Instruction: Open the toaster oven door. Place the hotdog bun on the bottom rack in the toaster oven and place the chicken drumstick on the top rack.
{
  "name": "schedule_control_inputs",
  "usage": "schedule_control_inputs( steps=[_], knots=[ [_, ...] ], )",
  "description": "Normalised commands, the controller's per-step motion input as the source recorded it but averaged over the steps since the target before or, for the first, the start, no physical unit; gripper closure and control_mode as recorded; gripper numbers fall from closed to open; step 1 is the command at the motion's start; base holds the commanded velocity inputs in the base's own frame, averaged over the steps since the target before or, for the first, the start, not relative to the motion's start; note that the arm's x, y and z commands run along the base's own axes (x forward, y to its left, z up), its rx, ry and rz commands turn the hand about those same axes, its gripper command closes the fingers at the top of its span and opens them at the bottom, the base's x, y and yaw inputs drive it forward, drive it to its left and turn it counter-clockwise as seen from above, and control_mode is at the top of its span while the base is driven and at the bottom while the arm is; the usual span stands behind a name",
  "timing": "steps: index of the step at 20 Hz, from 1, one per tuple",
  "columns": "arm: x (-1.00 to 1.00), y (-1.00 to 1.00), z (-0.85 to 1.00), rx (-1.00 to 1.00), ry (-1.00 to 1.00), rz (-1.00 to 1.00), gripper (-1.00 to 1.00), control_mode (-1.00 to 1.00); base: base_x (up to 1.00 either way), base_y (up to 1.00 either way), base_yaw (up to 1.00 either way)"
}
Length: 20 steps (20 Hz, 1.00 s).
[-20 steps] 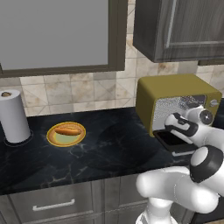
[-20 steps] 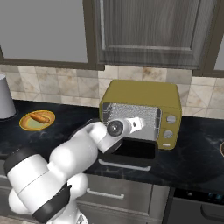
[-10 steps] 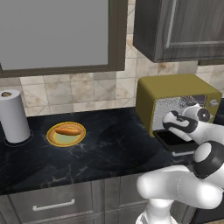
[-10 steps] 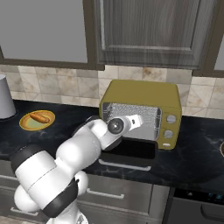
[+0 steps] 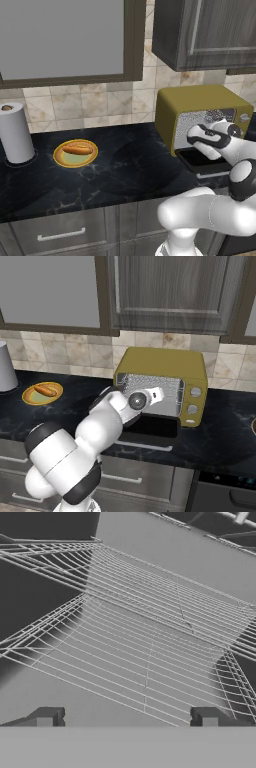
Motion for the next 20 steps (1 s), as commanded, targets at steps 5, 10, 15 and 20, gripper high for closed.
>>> schedule_control_inputs(
  steps=[5,10,15,20],
  knots=[
    [0.11,0.03,-0.15,0.05,0.03,0.04,-1.00,-1.00,0.00,0.00,0.00],
    [0.14,0.00,-0.09,0.05,0.00,0.04,-1.00,-1.00,0.00,0.00,0.00],
    [0.09,0.00,-0.01,0.01,0.00,0.04,-1.00,-1.00,0.00,0.00,0.00],
    [0.18,0.00,-0.04,0.00,0.00,0.03,-1.00,-1.00,0.00,0.00,0.00]
  ],
)
